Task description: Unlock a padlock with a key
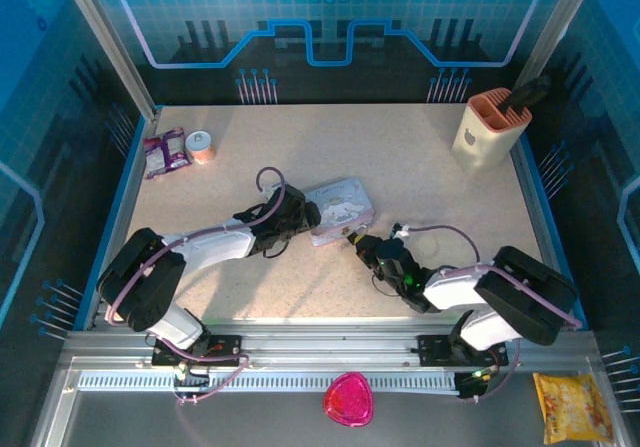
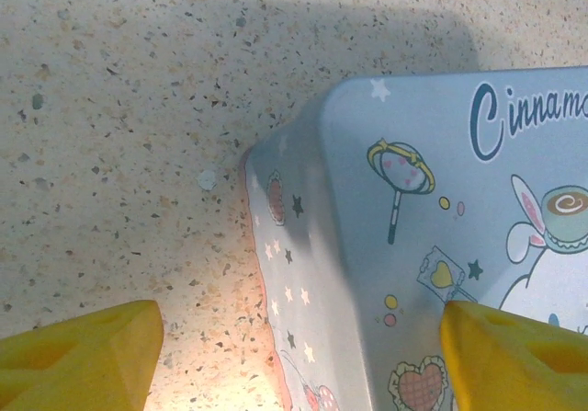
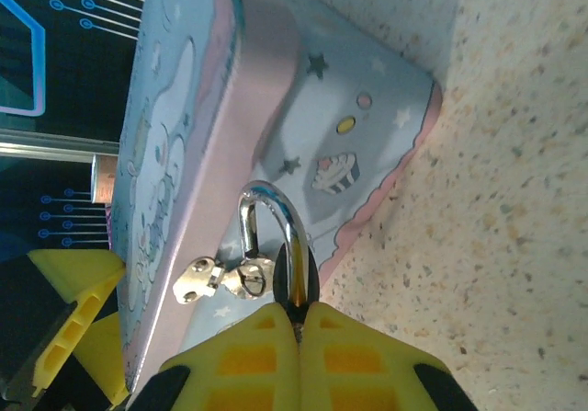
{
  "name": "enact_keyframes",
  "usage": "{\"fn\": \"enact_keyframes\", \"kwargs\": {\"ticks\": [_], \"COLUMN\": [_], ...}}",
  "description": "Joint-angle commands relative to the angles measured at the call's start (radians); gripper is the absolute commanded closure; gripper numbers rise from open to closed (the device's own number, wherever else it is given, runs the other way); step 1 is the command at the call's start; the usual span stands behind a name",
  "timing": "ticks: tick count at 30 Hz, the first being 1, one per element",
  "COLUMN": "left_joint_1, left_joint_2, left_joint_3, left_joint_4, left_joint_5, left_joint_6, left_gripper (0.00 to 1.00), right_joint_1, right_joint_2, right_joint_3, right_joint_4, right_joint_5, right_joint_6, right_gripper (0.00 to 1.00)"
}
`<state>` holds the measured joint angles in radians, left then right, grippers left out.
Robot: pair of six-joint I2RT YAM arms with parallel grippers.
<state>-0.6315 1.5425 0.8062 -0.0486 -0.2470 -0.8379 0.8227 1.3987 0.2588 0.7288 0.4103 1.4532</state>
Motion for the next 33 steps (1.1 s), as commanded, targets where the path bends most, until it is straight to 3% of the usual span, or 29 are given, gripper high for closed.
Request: {"fn": "enact_keyframes", "kwargs": {"ticks": [1,4,12,17,24,29,33], "left_joint_1": [-0.004,-0.003,0.013,0.054,0.094,0.102,0.105], "left_joint_2": [-0.011,-0.051,-0.302,-0.496,-0.758,-0.905,-0.915], "left_joint_3": [-0.006,-0.012,-0.111,-0.223,-0.337,-0.397,-0.407], "left_joint_4": [-0.112,-0.127,-0.154,-0.160,-0.184,-0.197,-0.186], "left_joint_5": [0.007,-0.002,0.043,0.023,-0.078,-0.131,-0.125], "left_joint_6": [0.064,0.096,0.329,0.388,0.449,0.458,0.453], "left_gripper": [0.20,0.19,0.16,0.15,0.13,0.05,0.03], "right_joint_1": [-0.026,-0.075,-0.291,-0.477,-0.619,-0.663,-0.677], "right_joint_2": [-0.051,-0.123,-0.564,-0.707,-0.693,-0.596,-0.496], "right_joint_3": [-0.011,-0.012,0.073,0.151,0.254,0.267,0.266], "right_joint_4": [-0.074,-0.140,-0.791,-1.056,-1.237,-1.239,-1.219], "right_joint_5": [0.005,-0.065,-0.283,-0.441,-0.548,-0.629,-0.661], "right_joint_6": [-0.057,-0.135,-0.554,-0.781,-0.996,-1.033,-1.037], "right_gripper": [1.00,1.00,1.00,1.00,1.00,1.00,1.00]}}
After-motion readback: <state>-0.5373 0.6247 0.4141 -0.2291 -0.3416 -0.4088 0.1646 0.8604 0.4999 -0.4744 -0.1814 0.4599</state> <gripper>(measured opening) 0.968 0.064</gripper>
